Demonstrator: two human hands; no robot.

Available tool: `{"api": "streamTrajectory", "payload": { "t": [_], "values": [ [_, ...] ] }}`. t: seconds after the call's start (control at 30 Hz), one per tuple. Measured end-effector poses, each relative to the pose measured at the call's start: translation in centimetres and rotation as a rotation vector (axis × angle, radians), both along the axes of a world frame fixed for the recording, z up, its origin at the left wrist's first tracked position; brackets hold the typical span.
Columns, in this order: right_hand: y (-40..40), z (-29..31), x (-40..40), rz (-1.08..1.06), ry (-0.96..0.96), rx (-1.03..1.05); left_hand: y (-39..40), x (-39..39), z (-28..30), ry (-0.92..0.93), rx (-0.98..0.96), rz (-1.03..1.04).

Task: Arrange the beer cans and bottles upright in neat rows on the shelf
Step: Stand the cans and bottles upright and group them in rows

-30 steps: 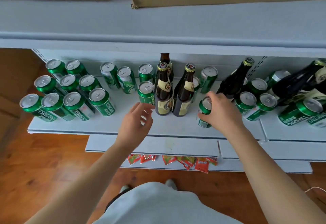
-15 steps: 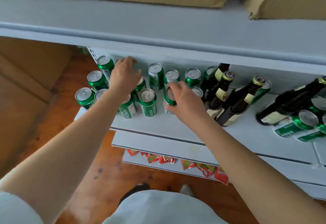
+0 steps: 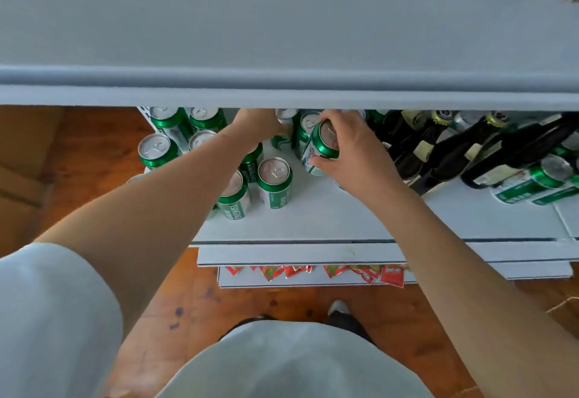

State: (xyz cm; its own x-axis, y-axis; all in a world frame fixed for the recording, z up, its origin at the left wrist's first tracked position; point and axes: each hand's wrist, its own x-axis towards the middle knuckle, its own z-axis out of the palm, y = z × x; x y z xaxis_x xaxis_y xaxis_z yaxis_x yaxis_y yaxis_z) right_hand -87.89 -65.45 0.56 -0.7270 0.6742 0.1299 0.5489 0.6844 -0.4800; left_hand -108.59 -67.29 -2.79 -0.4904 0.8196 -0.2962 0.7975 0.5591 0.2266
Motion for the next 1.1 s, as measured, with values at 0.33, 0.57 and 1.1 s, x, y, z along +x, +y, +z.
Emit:
{"api": "streamTrajectory", "payload": {
  "t": [0.33,0.57,1.1],
  "values": [
    [-0.4,3.7,-1.1,-0.143,0.047,0.003,-0.9,-1.1,1.2,-0.16,0.064,-0.05],
    [-0.2,3.6,-9.4,-0.113,-0.173,-0.066,-9.2,-3.3,1.4,0.215,0.222,0.104],
    [2.0,-3.7,-17.6,-0.005,-0.176,-0.32,-11.9,3.0,-1.0,0.128,0.029,0.114]
  ]
}}
